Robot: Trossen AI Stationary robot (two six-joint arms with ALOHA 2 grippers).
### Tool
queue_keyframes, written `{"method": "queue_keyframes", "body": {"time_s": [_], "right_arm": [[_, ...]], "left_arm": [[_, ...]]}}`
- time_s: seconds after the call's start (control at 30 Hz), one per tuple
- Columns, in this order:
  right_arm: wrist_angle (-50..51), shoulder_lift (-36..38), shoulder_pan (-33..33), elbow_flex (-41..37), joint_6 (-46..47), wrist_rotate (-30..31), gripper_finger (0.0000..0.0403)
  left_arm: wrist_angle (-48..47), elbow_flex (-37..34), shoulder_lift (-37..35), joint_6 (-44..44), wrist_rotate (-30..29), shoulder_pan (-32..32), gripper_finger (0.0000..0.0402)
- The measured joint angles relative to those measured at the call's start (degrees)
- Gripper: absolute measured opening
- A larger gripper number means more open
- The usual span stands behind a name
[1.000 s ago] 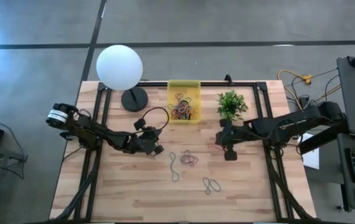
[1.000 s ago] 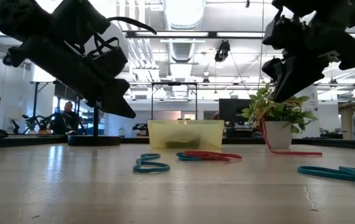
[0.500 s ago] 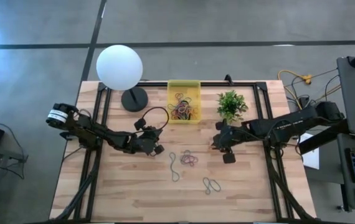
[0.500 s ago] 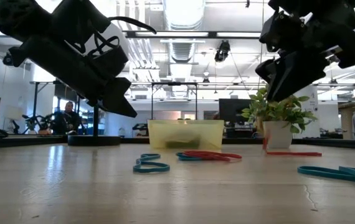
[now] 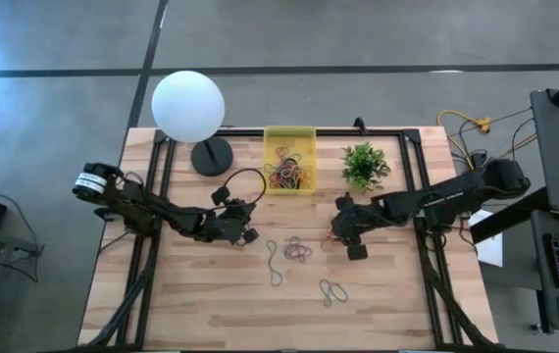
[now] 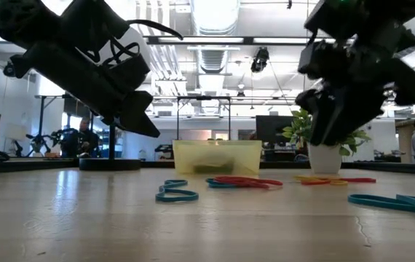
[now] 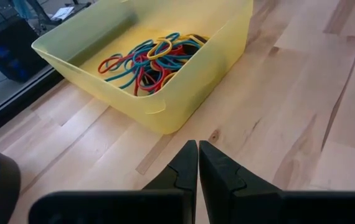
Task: Pick and place rubber bands into bin
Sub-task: Put the yellow rubber band into the yellow bin
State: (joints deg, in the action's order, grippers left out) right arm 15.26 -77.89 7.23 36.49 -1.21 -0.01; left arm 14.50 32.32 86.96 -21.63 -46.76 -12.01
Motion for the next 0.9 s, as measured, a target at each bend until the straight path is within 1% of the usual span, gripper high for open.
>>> {"method": "queue_keyframes", "body": {"time_s": [0.13, 0.27, 0.33, 0.53, 0.9], "right_arm": [[-4.22, -5.01, -0.01, 0.23, -2.2, 0.64, 0.0118], [-4.94, -9.0, -0.14, 1.53, -3.47, 5.1, 0.0107], [-4.93, -10.19, -0.6, 2.05, -3.52, 6.1, 0.0103], [-6.38, -12.01, -2.08, 2.72, -3.72, 6.02, 0.0094], [-8.37, -15.75, -2.04, 2.83, -4.4, 5.49, 0.0084]], "left_arm": [[-0.02, 0.0, 0.0, -0.01, 0.02, 0.0, 0.0], [-0.02, 0.0, 0.0, -0.09, 0.04, 0.0, 0.0], [0.04, 0.0, 0.0, -0.12, 0.03, 0.0, 0.0], [0.0, 0.0, 0.0, -0.13, 0.04, 0.0, 0.0], [-0.02, -0.09, 0.0, -0.15, 0.04, 0.0, 0.0]]}}
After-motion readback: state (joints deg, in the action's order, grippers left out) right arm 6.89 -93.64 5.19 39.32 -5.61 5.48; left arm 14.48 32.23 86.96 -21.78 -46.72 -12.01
